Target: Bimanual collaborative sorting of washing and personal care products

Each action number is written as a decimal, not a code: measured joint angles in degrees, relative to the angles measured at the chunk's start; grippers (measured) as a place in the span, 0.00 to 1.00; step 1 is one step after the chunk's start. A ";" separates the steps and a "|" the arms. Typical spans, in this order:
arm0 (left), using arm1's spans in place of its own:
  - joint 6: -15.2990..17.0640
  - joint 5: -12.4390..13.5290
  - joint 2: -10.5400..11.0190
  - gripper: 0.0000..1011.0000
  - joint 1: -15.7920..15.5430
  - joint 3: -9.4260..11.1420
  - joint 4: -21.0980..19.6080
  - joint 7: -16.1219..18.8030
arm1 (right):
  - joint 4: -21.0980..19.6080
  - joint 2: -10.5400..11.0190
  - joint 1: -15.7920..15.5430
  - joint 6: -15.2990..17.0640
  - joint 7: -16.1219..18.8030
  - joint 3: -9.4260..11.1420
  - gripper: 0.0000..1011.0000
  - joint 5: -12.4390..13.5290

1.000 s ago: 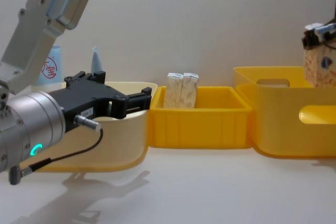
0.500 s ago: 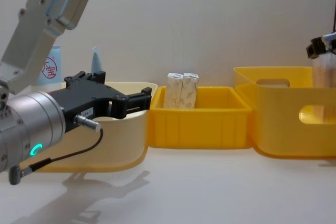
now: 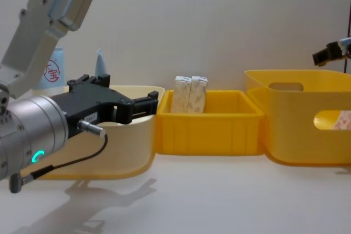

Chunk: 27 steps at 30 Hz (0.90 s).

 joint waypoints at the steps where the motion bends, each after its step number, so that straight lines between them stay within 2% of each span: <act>1: 0.00 0.00 0.00 0.99 0.00 0.00 0.00 0.00 | 0.00 0.00 0.00 0.01 0.00 0.01 0.96 0.00; 3: 0.00 0.00 0.00 0.99 0.00 0.00 0.00 0.00 | 0.00 0.01 -0.02 0.04 0.00 0.03 0.99 0.02; 15: 0.20 0.01 0.16 0.99 0.01 -0.43 -0.33 -0.05 | 0.00 0.01 -0.08 0.12 0.00 0.10 0.99 0.03; 27: 1.01 -0.93 0.63 0.99 -0.22 -2.98 -0.98 -0.11 | 0.00 0.01 -0.09 0.14 0.00 0.15 0.99 0.03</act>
